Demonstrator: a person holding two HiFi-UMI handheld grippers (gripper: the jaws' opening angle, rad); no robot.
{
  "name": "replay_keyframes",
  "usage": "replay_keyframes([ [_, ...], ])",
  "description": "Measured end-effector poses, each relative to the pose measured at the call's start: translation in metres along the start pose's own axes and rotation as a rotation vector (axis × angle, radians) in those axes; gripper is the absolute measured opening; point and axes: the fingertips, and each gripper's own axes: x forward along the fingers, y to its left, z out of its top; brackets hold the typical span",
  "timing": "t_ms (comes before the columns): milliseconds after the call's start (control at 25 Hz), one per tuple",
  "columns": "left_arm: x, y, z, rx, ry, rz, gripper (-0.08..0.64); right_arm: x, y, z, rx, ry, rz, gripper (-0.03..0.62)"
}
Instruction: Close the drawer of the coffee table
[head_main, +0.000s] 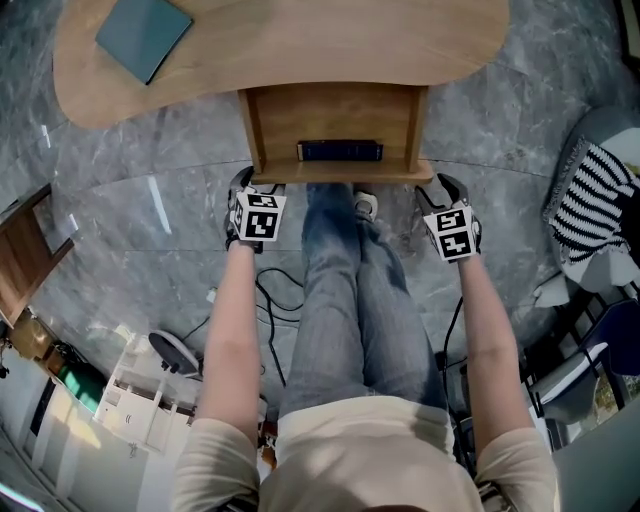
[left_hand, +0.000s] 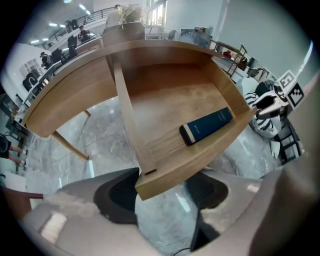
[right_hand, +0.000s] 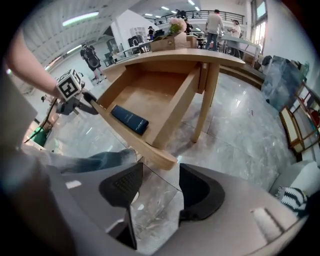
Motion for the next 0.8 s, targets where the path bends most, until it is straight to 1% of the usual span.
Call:
replay_keyframes([
  [120,0.007,0.0,0.0,0.014,-0.012,0.005,0.285,0.011,-0.005,-0.003,-0.027,0.017,-0.012,0.236],
  [280,0.016,0.001,0.001,0.033,-0.023,0.011,0.285,0.03,-0.008,0.003,-0.055,0.012,-0.012,0.236],
  [360,0.018,0.002,0.001,0.05,-0.02,0.011,0.285,0.035,-0.007,0.005,-0.062,0.029,-0.009,0.236],
  [520,0.02,0.003,0.002,0.06,-0.019,0.006,0.285,0.042,-0.006,0.004,-0.065,0.057,-0.008,0.207],
  [680,0.019,0.003,0.001,0.065,-0.012,0.024,0.285,0.041,-0.006,0.003,-0.064,0.069,-0.031,0.196],
  [800,0.016,0.004,0.002,0.062,-0.008,0.028,0.284,0.038,-0.006,0.004,-0.063,0.084,-0.033,0.193],
])
